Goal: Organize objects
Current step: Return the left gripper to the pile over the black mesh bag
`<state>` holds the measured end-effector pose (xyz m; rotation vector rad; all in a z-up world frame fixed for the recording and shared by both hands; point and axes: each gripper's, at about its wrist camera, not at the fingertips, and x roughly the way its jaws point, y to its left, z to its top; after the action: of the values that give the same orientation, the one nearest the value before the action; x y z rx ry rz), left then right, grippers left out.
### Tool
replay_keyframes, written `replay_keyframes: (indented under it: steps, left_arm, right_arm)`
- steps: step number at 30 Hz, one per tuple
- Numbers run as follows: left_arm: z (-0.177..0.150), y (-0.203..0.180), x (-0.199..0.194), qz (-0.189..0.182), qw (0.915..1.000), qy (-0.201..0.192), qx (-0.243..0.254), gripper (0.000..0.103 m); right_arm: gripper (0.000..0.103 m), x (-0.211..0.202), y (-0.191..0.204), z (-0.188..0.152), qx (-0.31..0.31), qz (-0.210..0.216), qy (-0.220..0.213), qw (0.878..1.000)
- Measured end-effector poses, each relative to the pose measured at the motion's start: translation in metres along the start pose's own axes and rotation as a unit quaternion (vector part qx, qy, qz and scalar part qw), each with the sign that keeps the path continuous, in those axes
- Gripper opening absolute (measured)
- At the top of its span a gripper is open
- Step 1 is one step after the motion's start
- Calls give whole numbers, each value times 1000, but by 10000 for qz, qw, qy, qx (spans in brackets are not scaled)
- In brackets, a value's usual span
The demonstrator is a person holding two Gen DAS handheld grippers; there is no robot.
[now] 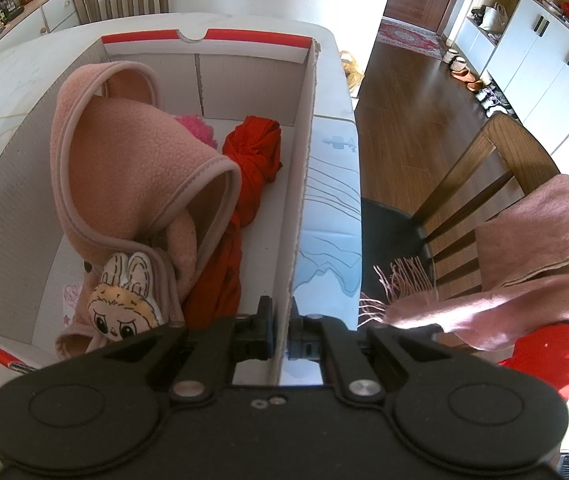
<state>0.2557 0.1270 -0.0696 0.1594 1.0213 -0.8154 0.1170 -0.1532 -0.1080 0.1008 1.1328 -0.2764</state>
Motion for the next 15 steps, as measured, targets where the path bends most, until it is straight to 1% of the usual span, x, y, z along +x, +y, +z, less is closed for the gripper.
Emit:
replay_keyframes:
  steps: [4,6,9,11,14,15]
  left_arm:
    - [-10,28,-9,351,9987,-95,-366,78]
    - [-14,41,-10,497,9974,-140,-512,79]
    - [-21,60,-11,704,9946,-199,-741,85]
    - [-24,70,-10,823,9925,-235,-875,85]
    - [-28,79,-9,959,9906,-277,-930,87]
    - [-29,83,-9,999,9901,-287,-945,90]
  right_arm:
    - [4,0,0,0,5,2,-1,10000]
    - [4,0,0,0,23,7,0,10000]
    - [5,0,0,0,24,-1,7,10000]
    - [5,0,0,0,26,2,5,10000]
    - [4,0,-1,-1,29,-1,11,10000]
    - [5,-1,-1,0,29,-7,13,10000]
